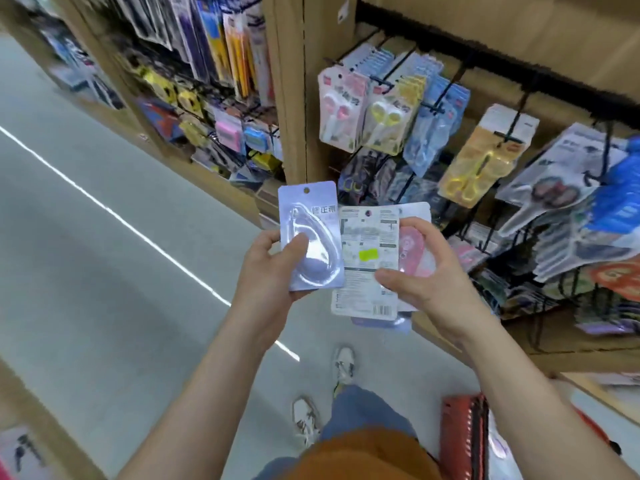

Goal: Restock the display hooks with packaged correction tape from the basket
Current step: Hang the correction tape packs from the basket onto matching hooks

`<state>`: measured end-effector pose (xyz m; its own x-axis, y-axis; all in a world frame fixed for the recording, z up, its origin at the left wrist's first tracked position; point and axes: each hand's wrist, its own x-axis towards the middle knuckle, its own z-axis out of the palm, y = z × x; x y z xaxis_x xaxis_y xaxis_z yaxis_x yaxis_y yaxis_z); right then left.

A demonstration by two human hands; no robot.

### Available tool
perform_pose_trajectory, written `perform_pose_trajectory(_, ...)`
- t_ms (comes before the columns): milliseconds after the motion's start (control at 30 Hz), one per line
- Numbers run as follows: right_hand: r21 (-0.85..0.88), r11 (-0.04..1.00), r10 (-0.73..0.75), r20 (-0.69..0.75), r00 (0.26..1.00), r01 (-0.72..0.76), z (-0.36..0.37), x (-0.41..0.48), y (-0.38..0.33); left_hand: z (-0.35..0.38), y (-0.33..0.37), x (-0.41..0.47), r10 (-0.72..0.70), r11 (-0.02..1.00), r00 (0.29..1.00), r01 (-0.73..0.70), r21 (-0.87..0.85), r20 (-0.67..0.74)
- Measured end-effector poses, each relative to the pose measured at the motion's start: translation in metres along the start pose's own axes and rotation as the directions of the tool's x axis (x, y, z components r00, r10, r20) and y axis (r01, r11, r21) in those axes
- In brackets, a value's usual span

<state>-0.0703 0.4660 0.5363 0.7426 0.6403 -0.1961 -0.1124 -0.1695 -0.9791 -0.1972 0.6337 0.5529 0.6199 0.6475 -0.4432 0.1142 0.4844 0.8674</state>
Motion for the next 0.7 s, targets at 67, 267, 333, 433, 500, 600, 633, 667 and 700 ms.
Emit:
perform_pose_trajectory(67,-0.037,0.999,-0.023,-0.005,1.0,0.023,0.01,0.021,-0.011,-0.005,0.011,0.018,0.001,1.0,1.0,-0.001,-0.003,0.002)
perform_pose_trajectory(267,-0.095,0.988,-0.126,-0.047,0.991,0.121,0.033,0.086,-0.032,-0.006,0.054,0.089,0.064,0.994,0.997,-0.067,0.081,0.043)
perform_pose_trajectory(333,-0.137,0.976,-0.179,-0.067,0.982,0.169,0.035,0.109,-0.042,-0.003,0.073,0.113,0.138,0.984,0.99,-0.14,0.108,0.021)
perform_pose_trajectory(433,-0.212,0.954,-0.238,-0.109,0.965,0.211,0.033,0.138,-0.057,0.0,0.104,0.141,0.263,0.945,0.961,-0.274,0.179,0.079)
perform_pose_trajectory(500,-0.249,0.938,-0.278,-0.12,0.953,0.242,0.03,0.153,-0.07,0.002,0.127,0.156,0.335,0.903,0.925,-0.37,0.219,0.178)
perform_pose_trajectory(600,-0.311,0.907,-0.343,-0.15,0.927,0.285,0.029,0.17,-0.091,0.009,0.157,0.176,0.419,0.834,0.854,-0.496,0.242,0.308)
perform_pose_trajectory(633,-0.317,0.9,-0.363,-0.161,0.918,0.301,0.029,0.174,-0.098,0.013,0.165,0.182,0.434,0.818,0.831,-0.525,0.235,0.347)
perform_pose_trajectory(667,-0.314,0.896,-0.378,-0.169,0.91,0.313,0.03,0.179,-0.103,0.017,0.173,0.188,0.442,0.808,0.813,-0.544,0.225,0.379)
perform_pose_trajectory(700,-0.305,0.894,-0.392,-0.183,0.902,0.327,0.032,0.184,-0.108,0.022,0.18,0.193,0.447,0.805,0.797,-0.556,0.207,0.406)
